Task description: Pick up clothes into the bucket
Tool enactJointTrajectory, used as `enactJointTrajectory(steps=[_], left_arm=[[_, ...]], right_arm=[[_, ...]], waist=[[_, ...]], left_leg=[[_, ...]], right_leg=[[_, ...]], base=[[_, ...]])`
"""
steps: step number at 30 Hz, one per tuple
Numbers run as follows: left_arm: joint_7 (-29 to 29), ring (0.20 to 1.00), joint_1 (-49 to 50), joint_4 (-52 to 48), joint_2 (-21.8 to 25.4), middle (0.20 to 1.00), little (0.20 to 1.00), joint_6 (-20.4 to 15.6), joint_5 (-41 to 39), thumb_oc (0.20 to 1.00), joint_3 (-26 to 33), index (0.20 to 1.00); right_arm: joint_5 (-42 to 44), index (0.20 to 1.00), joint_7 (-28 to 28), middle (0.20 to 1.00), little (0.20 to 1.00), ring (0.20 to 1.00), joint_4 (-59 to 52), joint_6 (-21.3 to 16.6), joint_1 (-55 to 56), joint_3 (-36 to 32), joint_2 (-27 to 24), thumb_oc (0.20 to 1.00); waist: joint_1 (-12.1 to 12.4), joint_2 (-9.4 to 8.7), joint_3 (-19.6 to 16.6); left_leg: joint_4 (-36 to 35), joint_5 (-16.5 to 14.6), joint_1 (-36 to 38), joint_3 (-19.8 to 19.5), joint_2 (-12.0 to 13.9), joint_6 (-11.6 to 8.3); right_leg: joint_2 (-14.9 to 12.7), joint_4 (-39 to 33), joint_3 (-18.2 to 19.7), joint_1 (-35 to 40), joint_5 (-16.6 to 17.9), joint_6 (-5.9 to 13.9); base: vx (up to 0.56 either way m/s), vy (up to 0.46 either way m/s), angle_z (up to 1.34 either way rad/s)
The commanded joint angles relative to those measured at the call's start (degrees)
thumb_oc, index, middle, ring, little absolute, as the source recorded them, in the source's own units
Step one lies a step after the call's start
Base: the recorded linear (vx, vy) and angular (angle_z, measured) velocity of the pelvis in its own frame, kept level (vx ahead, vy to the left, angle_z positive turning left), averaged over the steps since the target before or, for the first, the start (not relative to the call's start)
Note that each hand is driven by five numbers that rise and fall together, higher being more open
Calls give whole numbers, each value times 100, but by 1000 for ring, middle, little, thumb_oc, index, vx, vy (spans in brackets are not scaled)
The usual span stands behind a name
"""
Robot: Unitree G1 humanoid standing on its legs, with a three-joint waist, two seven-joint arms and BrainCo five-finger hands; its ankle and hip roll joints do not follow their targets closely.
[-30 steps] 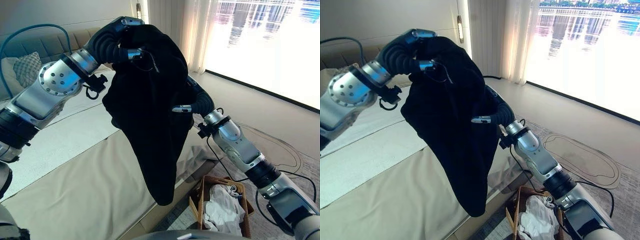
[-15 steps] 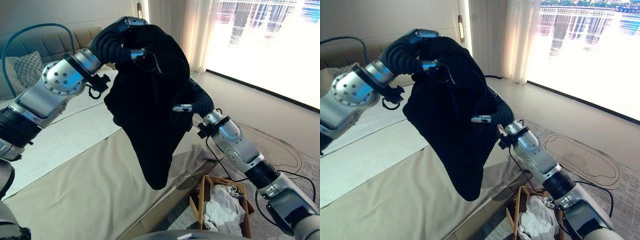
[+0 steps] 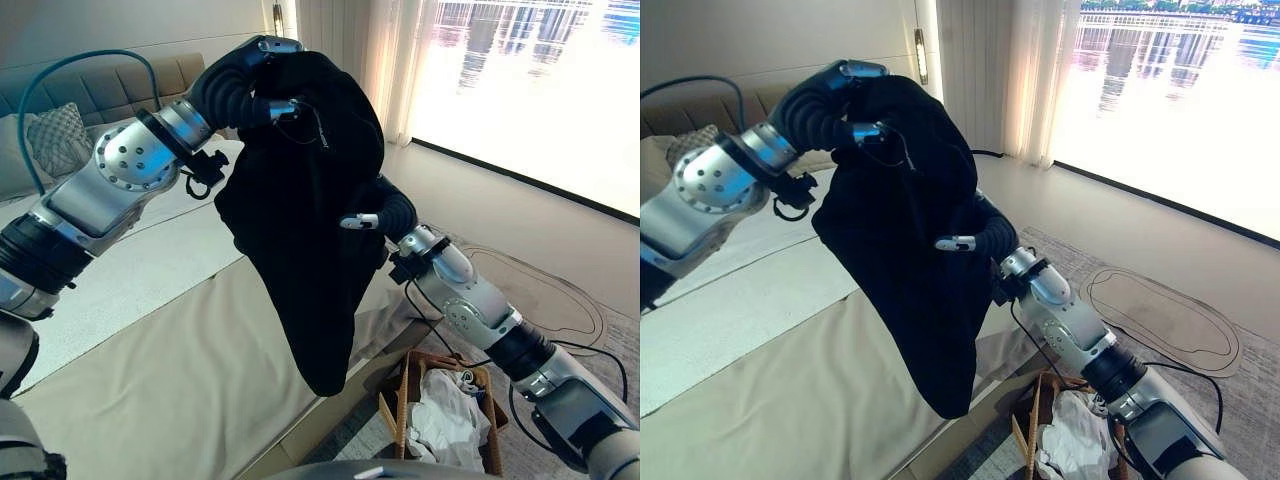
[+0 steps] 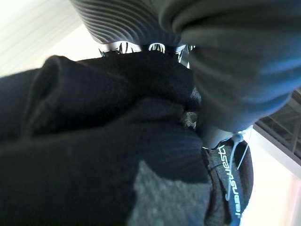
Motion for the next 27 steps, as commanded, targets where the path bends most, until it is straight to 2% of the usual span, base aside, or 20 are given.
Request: enactJointTrajectory(steps=[1, 5, 10, 17, 18, 19, 20, 21, 22, 27], left_arm=[[387, 200, -1269, 272, -273, 200, 200, -191, -93, 200, -18, 200], [347, 200, -1398, 79, -391, 200, 200, -178, -61, 200, -229, 200], [240, 200, -1753, -4, -832, 200, 200, -76, -136, 200, -725, 200], [213, 200, -1767, 163, -1414, 200, 200, 51, -197, 200, -867, 200], [205, 200, -1749, 184, -1490, 200, 200, 70, -193, 200, -877, 200], [204, 200, -1700, 206, -1538, 200, 200, 80, -209, 200, -837, 200], [204, 200, -1698, 205, -1538, 200, 200, 80, -208, 200, -835, 200], [196, 200, -1651, 217, -1590, 200, 200, 97, -219, 200, -805, 200], [222, 200, -1581, 256, -1678, 200, 200, 116, -229, 200, -726, 200], [204, 200, -1415, 306, -1759, 200, 200, 139, -300, 200, -570, 200]], right_arm=[[417, 1000, 199, 1000, 1000, 1000, -408, -41, -809, 147, 55, 1000], [614, 1000, 259, 1000, 1000, 1000, -443, 35, -946, 353, 121, 1000], [882, 1000, 349, 1000, 1000, 1000, -579, 146, -1307, 825, 295, 1000], [1091, 1000, 326, 1000, 1000, 1000, -752, 137, -1457, 1011, 536, 1000], [1129, 875, 338, 875, 875, 875, -801, 138, -1454, 1010, 565, 875], [1140, 799, 343, 799, 799, 799, -842, 125, -1448, 1002, 585, 799], [1139, 608, 342, 608, 608, 608, -843, 125, -1447, 1003, 584, 608], [1150, 307, 339, 307, 307, 307, -869, 116, -1429, 977, 614, 307], [1160, 200, 335, 200, 200, 200, -881, 96, -1375, 947, 666, 200], [1129, 200, 338, 200, 200, 200, -945, 101, -1263, 849, 654, 200]], waist=[[135, -265, -7], [153, -282, 8], [184, -291, 34], [188, -294, 60], [181, -286, 61], [172, -286, 63], [172, -284, 62], [164, -278, 60], [157, -271, 68], [135, -252, 82]], left_leg=[[242, -532, 277, 243, -207, 78], [251, -536, 265, 227, -214, 85], [256, -526, 240, 192, -238, 97], [256, -535, 235, 171, -268, 127], [248, -533, 233, 169, -273, 131], [245, -532, 234, 172, -278, 135], [244, -532, 234, 171, -278, 135], [248, -534, 229, 176, -284, 139], [244, -535, 230, 180, -297, 144], [241, -540, 226, 197, -306, 147]], right_leg=[[-209, -39, 43, -226, 347, 396], [-222, -32, 32, -232, 347, 398], [-246, -18, 19, -252, 359, 408], [-279, 18, 7, -263, 364, 410], [-285, 13, 11, -266, 368, 414], [-291, 10, 9, -268, 375, 416], [-291, 10, 9, -268, 375, 417], [-291, 14, 11, -278, 377, 418], [-296, 15, 0, -280, 384, 423], [-307, 6, 7, -295, 402, 436]], base=[[0, 0, 0], [0, 0, 0], [0, 0, 0], [0, 0, 0], [0, 0, 0], [0, 0, 0], [0, 0, 0], [0, 0, 0], [0, 0, 0], [0, 0, 0]])
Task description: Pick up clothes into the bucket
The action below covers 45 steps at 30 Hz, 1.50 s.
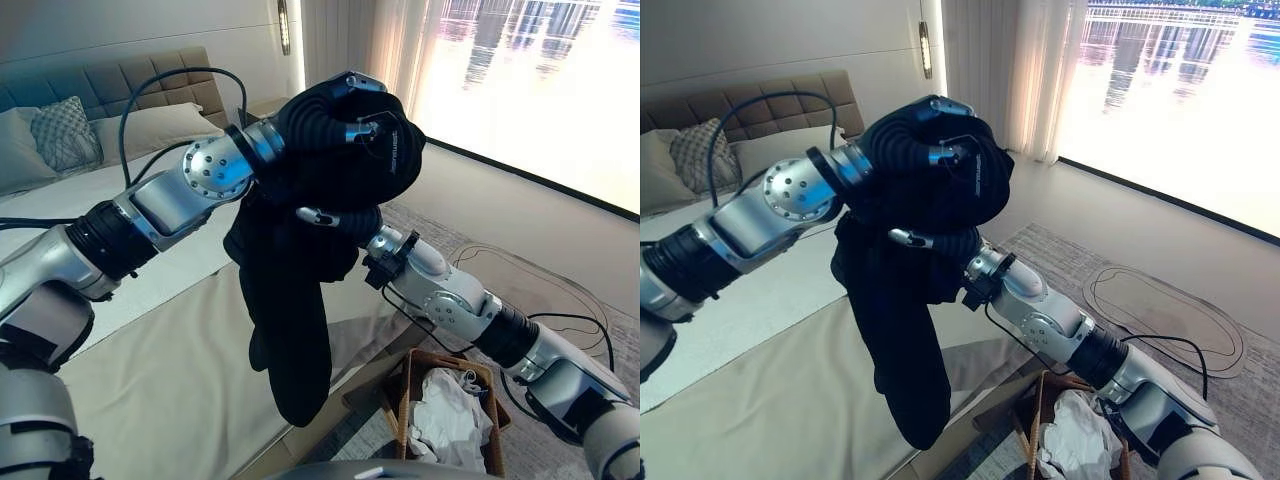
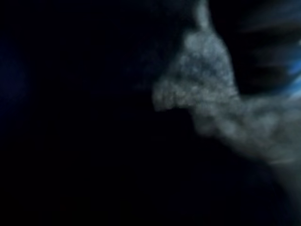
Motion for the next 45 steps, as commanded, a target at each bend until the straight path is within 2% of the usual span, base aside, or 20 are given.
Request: enactJointTrajectory(steps=[1, 8, 15, 16, 17, 18, 19, 20, 22, 23, 28, 30, 35, 36, 38, 41, 45], left_arm=[[110, 200, -830, 403, -636, 200, 200, -177, -321, 200, 229, 200], [176, 200, -594, 550, -602, 200, 200, -177, -225, 200, 476, 200], [211, 200, -98, 722, -378, 200, 200, -165, -98, 200, 923, 200], [224, 200, 114, 770, -303, 200, 200, -159, -77, 200, 1114, 200], [244, 332, 232, 785, -257, 332, 332, -144, -50, 332, 1219, 332], [262, 498, 337, 828, -225, 498, 498, -128, -25, 498, 1315, 498], [283, 793, 421, 841, -197, 793, 793, -120, 21, 793, 1416, 793], [338, 1000, 545, 863, -158, 1000, 1000, -129, 132, 1000, 1540, 1000], [372, 1000, 632, 886, -147, 1000, 1000, -123, 207, 1000, 1627, 1000], [545, 1000, 710, 987, -101, 1000, 1000, -121, 625, 1000, 1785, 1000], [891, 1000, 762, 1157, -2, 1000, 1000, -101, 1724, 1000, 2030, 1000], [978, 1000, 808, 1168, -6, 1000, 1000, -111, 1931, 1000, 2096, 1000], [1267, 1000, 1247, 1259, -51, 1000, 1000, 45, 3043, 1000, 2553, 1000], [1267, 1000, 1249, 1258, -52, 1000, 1000, 45, 3044, 1000, 2554, 1000], [1464, 1000, 1553, 1135, 0, 1000, 1000, 102, 3751, 1000, 2865, 1000], [1458, 1000, 1857, 1036, 22, 1000, 1000, 88, 3914, 1000, 3092, 1000], [1448, 1000, 2719, 880, -151, 1000, 1000, 99, 3903, 1000, 3784, 1000]], right_arm=[[-38, 200, 335, 200, 200, 200, -745, -92, -576, 56, 609, 200], [-69, 200, 348, 200, 200, 200, -797, -80, -307, -161, 500, 200], [-54, 200, 416, 200, 200, 200, -1079, -93, 92, -667, 6, 200], [-40, 200, 420, 200, 200, 200, -1147, -112, 271, -916, -181, 200], [-24, 200, 417, 200, 200, 200, -1174, -119, 367, -1041, -270, 200], [-13, 200, 398, 200, 200, 200, -1168, -130, 462, -1184, -352, 200], [-16, 200, 380, 200, 200, 200, -1173, -123, 585, -1337, -453, 200], [-37, 200, 357, 200, 200, 200, -1170, -133, 739, -1518, -578, 200], [-66, 200, 335, 200, 200, 200, -1196, -138, 875, -1694, -683, 200], [-107, 200, 268, 200, 200, 200, -1150, -178, 1157, -2054, -831, 200], [-264, 200, 66, 200, 200, 200, -1000, -283, 1643, -2887, -1045, 200], [-317, 200, 30, 200, 200, 200, -991, -312, 1741, -3054, -1053, 200], [-577, 200, -167, 200, 200, 200, -836, -418, 2212, -3761, -1097, 200], [-578, 200, -167, 200, 200, 200, -837, -418, 2213, -3761, -1097, 200], [-981, 200, -369, 200, 200, 200, -729, -500, 2507, -4178, -1072, 200], [-1170, 200, -472, 200, 200, 200, -644, -531, 2671, -4349, -1049, 200], [-1473, 200, -581, 200, 200, 200, -529, -530, 3016, -4637, -830, 200]], waist=[[120, -230, 101], [102, -232, 115], [29, -244, 117], [3, -253, 129], [-5, -253, 131], [-18, -257, 137], [-30, -262, 144], [-32, -273, 151], [-39, -274, 153], [-56, -285, 155], [-86, -303, 159], [-93, -305, 163], [-132, -313, 178], [-132, -312, 177], [-154, -319, 170], [-179, -304, 144], [-220, -286, 104]], left_leg=[[242, -541, 299, 230, -253, 150], [252, -559, 307, 230, -263, 158], [258, -580, 321, 237, -261, 169], [267, -587, 318, 245, -259, 171], [271, -591, 320, 248, -256, 173], [276, -595, 318, 252, -259, 175], [279, -597, 313, 254, -260, 176], [283, -601, 307, 254, -258, 180], [283, -605, 306, 254, -257, 181], [282, -613, 307, 251, -254, 188], [269, -628, 317, 241, -253, 194], [264, -633, 324, 241, -254, 197], [234, -651, 337, 267, -250, 203], [233, -651, 337, 267, -250, 203], [219, -661, 335, 267, -236, 196], [199, -667, 344, 276, -228, 191], [173, -686, 366, 309, -213, 188]], right_leg=[[-264, 17, 62, -248, 395, 428], [-273, 23, 72, -245, 394, 429], [-289, 48, 82, -256, 382, 437], [-288, 58, 100, -274, 381, 441], [-288, 68, 107, -282, 380, 441], [-287, 75, 100, -290, 378, 443], [-289, 76, 95, -295, 380, 445], [-288, 81, 97, -300, 377, 448], [-289, 86, 102, -298, 370, 449], [-291, 100, 97, -298, 358, 452], [-289, 100, 72, -298, 346, 471], [-286, 102, 78, -299, 341, 472], [-273, 79, 84, -298, 327, 479], [-273, 79, 84, -298, 327, 479], [-258, 79, 88, -311, 307, 482], [-249, 77, 99, -319, 294, 476], [-225, 60, 118, -321, 279, 452]], base=[[0, 0, 0], [0, 0, 0], [0, 0, 0], [0, 0, 0], [0, 0, 0], [0, 0, 0], [0, 0, 0], [0, 0, 0], [0, 0, 0], [0, 0, 0], [0, 0, 0], [0, 0, 0], [0, 0, 0], [0, 0, 0], [0, 0, 0], [12, 1, -1], [9, 1, -1]])
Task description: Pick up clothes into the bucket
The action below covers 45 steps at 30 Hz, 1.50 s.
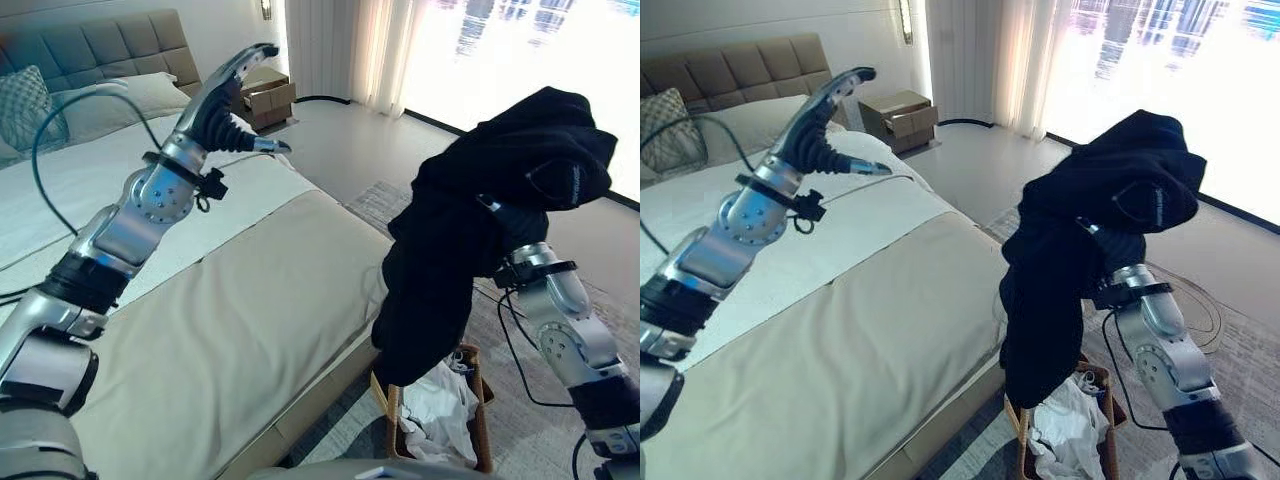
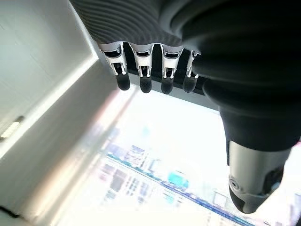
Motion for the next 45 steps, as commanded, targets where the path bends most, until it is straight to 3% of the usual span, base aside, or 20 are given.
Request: enactJointTrajectory(steps=[1, 10, 18, 25, 26, 28, 36, 41, 45], left_arm=[[184, 1000, -64, 166, 7, 1000, 1000, -40, 172, 1000, 399, 1000], [95, 1000, 772, 339, -226, 1000, 1000, 34, 411, 1000, 937, 1000], [-110, 1000, 1868, 714, -779, 1000, 1000, 122, 609, 1000, 1418, 1000], [15, 1000, 3300, 1929, -2014, 1000, 1000, 278, 369, 1000, 1993, 1000], [20, 1000, 3298, 1942, -2025, 1000, 1000, 266, 371, 1000, 1995, 1000], [279, 1000, 3686, 2490, -2740, 1000, 1000, 250, -47, 1000, 2105, 1000], [213, 1000, 4538, 3816, -3671, 1000, 1000, 420, -428, 1000, 1934, 1000], [-22, 1000, 4824, 4017, -3773, 1000, 1000, 454, -44, 1000, 1501, 1000], [101, 1000, 4834, 4297, -3753, 1000, 1000, 468, 334, 1000, 1276, 1000]], right_arm=[[-247, 200, -119, 200, 200, 200, -108, -552, -222, -508, 17, 200], [-1094, 200, -495, 200, 200, 200, 225, -574, -7, -916, 79, 200], [-1413, 200, -679, 200, 200, 200, 370, -591, 129, -1083, 257, 200], [-1631, 200, -1017, 200, 200, 200, 438, -748, 82, -1393, 383, 200], [-1632, 200, -1021, 200, 200, 200, 442, -750, 76, -1384, 372, 200], [-1678, 200, -1235, 200, 200, 200, 424, -824, 87, -1497, 528, 200], [-2070, 200, -1816, 200, 200, 200, 803, -878, 416, -1815, 1059, 200], [-2268, 200, -2173, 200, 200, 200, 1256, -923, 367, -1893, 1229, 200], [-2395, 200, -2514, 200, 200, 200, 1986, -949, 277, -1839, 1272, 200]], waist=[[-2, -51, -298], [-80, -5, -328], [-128, 31, -280], [-115, 89, -23], [-118, 100, -41], [-73, 133, 116], [59, 258, 472], [103, 366, 678], [109, 486, 928]], left_leg=[[185, -669, 395, 279, -152, 201], [133, -682, 434, 315, -145, 202], [122, -682, 415, 340, -143, 206], [177, -601, 87, 381, -177, 234], [188, -605, 61, 384, -177, 235], [303, -561, -251, 367, -221, 265], [442, -466, -653, 288, -274, 290], [503, -453, -764, 239, -275, 303], [531, -422, -845, 154, -275, 288]], right_leg=[[-160, 221, 105, -349, 228, 398], [-139, 181, 150, -338, 213, 367], [-134, 208, 202, -397, 186, 335], [-156, 285, 267, -750, 231, 291], [-157, 299, 271, -778, 227, 291], [-188, 448, 283, -1108, 244, 266], [-244, 520, 241, -1442, 303, 232], [-251, 645, 245, -1584, 265, 220], [-268, 802, 198, -1714, 201, 198]], base=[[0, 0, 0], [0, 0, 0], [-3, -7, -4], [-61, -4, -6], [-155, 5, -4], [-128, -1, -3], [-34, -17, 2], [-22, -11, 1], [-44, -18, 3]])
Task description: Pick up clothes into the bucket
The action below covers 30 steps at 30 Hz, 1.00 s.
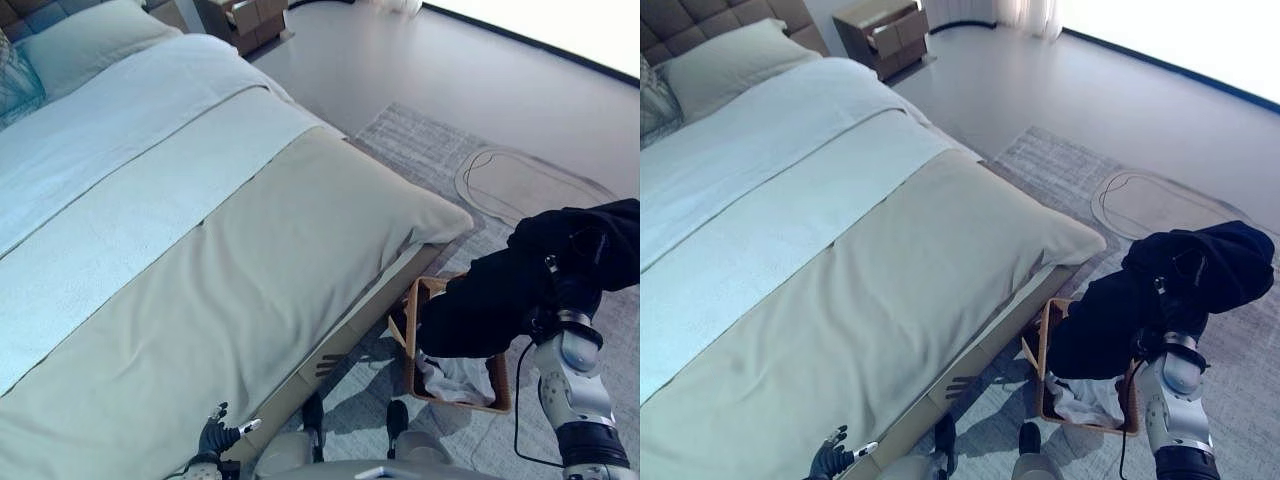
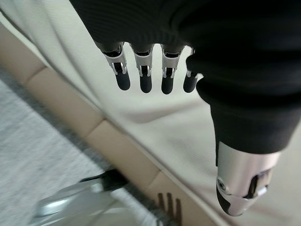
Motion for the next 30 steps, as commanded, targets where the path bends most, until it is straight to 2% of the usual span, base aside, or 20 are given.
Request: enactJointTrajectory(steps=[1, 8, 9, 17, 19, 21, 22, 25, 26, 28, 30], left_arm=[[146, 1000, -364, 118, 235, 1000, 1000, -111, 508, 1000, -146, 1000], [269, 1000, -471, -296, 359, 1000, 1000, -278, 607, 1000, -466, 1000], [367, 1000, -510, -448, 373, 1000, 1000, -345, 485, 1000, -499, 1000], [638, 1000, -619, -729, 346, 1000, 1000, -456, 220, 1000, -693, 1000], [799, 1000, -646, -718, 271, 1000, 1000, -463, -6, 1000, -780, 1000], [818, 1000, -661, -727, 238, 1000, 1000, -469, -76, 1000, -837, 1000], [804, 1000, -714, -774, 205, 1000, 1000, -485, -171, 1000, -1010, 1000], [800, 1000, -742, -926, 195, 1000, 1000, -512, -260, 1000, -1171, 1000], [858, 1000, -778, -1061, 197, 1000, 1000, -565, -334, 1000, -1337, 1000], [873, 1000, -784, -1169, 196, 1000, 1000, -592, -417, 1000, -1404, 1000], [957, 1000, -792, -1467, 240, 1000, 1000, -675, -551, 1000, -1642, 1000]], right_arm=[[-310, 200, -358, 200, 200, 200, -157, -462, -357, -350, -211, 200], [-924, 200, -789, 200, 200, 200, 928, -294, -595, -138, -527, 200], [-1304, 200, -931, 200, 200, 200, 1232, -153, -653, -24, -701, 200], [-1404, 200, -1132, 200, 200, 200, 1963, -95, -1102, 255, -1057, 200], [-1492, 200, -1231, 200, 200, 200, 2180, -26, -1393, 492, -1238, 200], [-1480, 200, -1260, 200, 200, 200, 2302, -24, -1528, 557, -1317, 200], [-1406, 200, -1295, 200, 200, 200, 2617, -9, -1870, 757, -1458, 200], [-1461, 200, -1347, 200, 200, 200, 2675, 12, -2112, 955, -1572, 200], [-1485, 200, -1436, 200, 200, 200, 3017, 53, -2440, 1161, -1673, 200], [-1490, 200, -1487, 200, 200, 200, 3068, 54, -2604, 1285, -1706, 200], [-1583, 200, -1613, 200, 200, 200, 3431, 133, -3064, 1593, -1853, 200]], waist=[[99, -153, 135], [97, 30, 413], [105, 85, 501], [97, 306, 863], [127, 470, 1029], [135, 533, 1117], [125, 626, 1246], [102, 691, 1376], [109, 739, 1536], [122, 754, 1553], [181, 807, 1553]], left_leg=[[525, -532, 57, 53, -215, 160], [504, -406, -180, 1, -211, 116], [497, -362, -274, -14, -204, 96], [588, -289, -704, 37, -199, 42], [585, -217, -913, 64, -199, 38], [600, -195, -1021, 52, -197, 37], [696, -203, -1225, 25, -229, 25], [880, -217, -1532, 28, -289, 18], [1047, -231, -1756, 30, -336, 22], [1132, -248, -1934, 51, -368, 24], [1370, -275, -2500, 67, -411, 24]], right_leg=[[-199, 856, 72, -798, -18, 134], [-211, 968, 12, -1097, -22, 116], [-220, 966, 7, -1189, -10, 112], [-273, 1170, 41, -1718, -4, 101], [-288, 1540, 81, -2111, -99, 69], [-310, 1764, 109, -2322, -174, 48], [-423, 2211, 100, -2675, -388, 12], [-523, 2607, 130, -3081, -510, -13], [-580, 2930, 186, -3390, -568, -19], [-626, 3077, 205, -3603, -596, -27], [-673, 3405, 288, -4226, -613, -23]], base=[[-69, -21, 8], [-57, -18, 7], [-53, -27, 2], [-51, -21, 0], [-61, 2, -2], [-73, 18, -1], [-80, 21, 4], [-87, 4, 19], [-35, -1, 14], [-38, -10, 7], [-28, -19, 10]])
